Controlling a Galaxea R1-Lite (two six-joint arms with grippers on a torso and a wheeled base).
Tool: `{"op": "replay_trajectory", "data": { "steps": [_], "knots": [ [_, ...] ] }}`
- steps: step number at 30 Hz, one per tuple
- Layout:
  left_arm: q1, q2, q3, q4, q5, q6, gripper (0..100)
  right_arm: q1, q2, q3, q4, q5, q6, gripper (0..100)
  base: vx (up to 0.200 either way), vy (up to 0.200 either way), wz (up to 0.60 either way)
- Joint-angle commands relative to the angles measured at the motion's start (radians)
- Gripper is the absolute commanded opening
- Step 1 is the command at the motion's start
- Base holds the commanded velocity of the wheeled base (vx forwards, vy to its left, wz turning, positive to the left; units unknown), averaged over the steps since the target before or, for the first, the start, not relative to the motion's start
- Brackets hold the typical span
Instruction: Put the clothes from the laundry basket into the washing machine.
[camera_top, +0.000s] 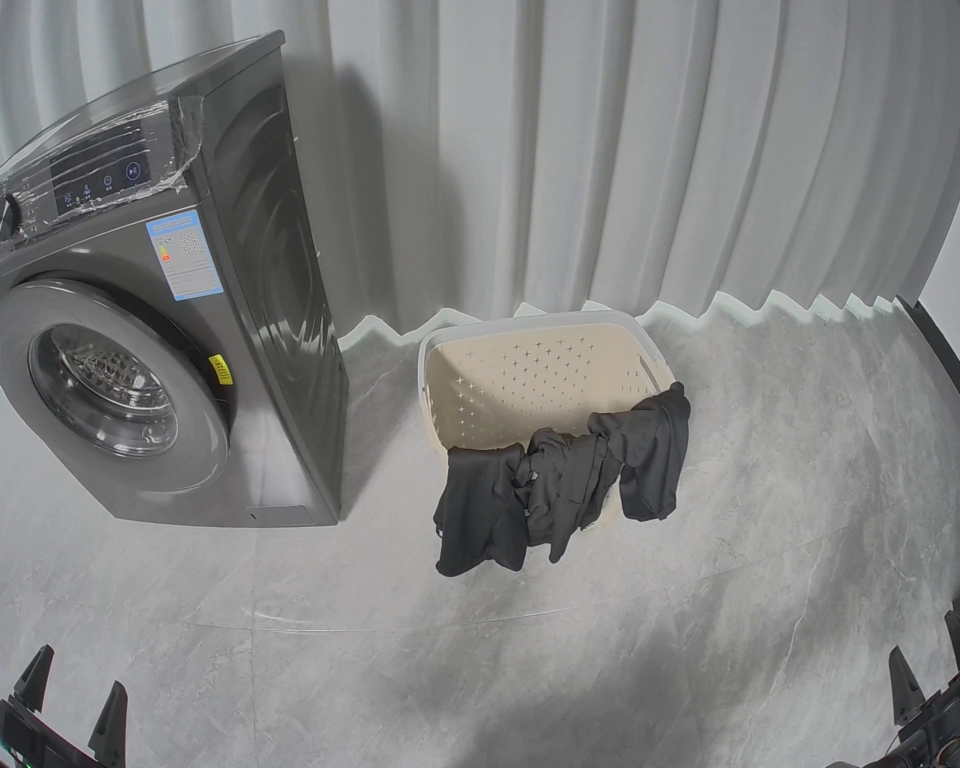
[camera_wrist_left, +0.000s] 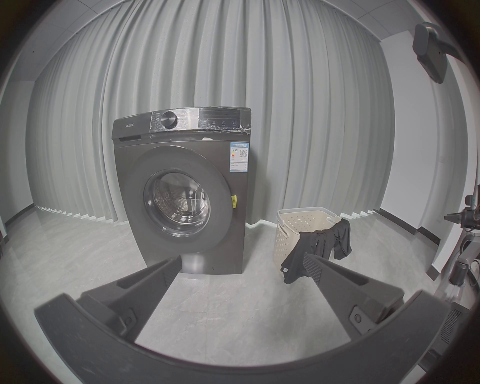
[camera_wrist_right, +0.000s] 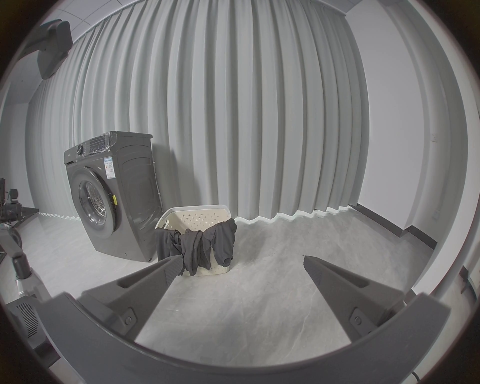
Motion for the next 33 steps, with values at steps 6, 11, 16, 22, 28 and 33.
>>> {"op": "replay_trajectory", "data": {
  "steps": [6, 11, 16, 22, 28, 33],
  "knots": [
    [0.001, -0.016, 0.016, -0.001, 0.000, 0.000, 100, 0.001, -0.016, 0.018, 0.000, 0.000, -0.001, 100, 0.000, -0.033, 0.10],
    [0.001, -0.016, 0.016, -0.001, 0.000, 0.000, 100, 0.001, -0.016, 0.018, 0.000, 0.000, 0.001, 100, 0.000, 0.000, 0.60],
    [0.001, -0.016, 0.016, -0.001, 0.000, 0.000, 100, 0.002, -0.016, 0.018, 0.000, 0.000, 0.001, 100, 0.000, 0.000, 0.00],
    [0.001, -0.016, 0.016, -0.001, 0.000, -0.002, 100, 0.002, -0.016, 0.018, 0.000, 0.000, 0.001, 100, 0.100, 0.000, 0.00],
    [0.001, -0.016, 0.018, 0.000, 0.000, -0.002, 100, 0.002, -0.016, 0.018, 0.000, 0.000, 0.001, 100, 0.200, 0.000, 0.00],
    [0.001, -0.016, 0.016, 0.000, 0.000, -0.002, 100, 0.002, -0.016, 0.018, 0.000, 0.000, 0.001, 100, 0.200, 0.000, 0.00]
  ]
}}
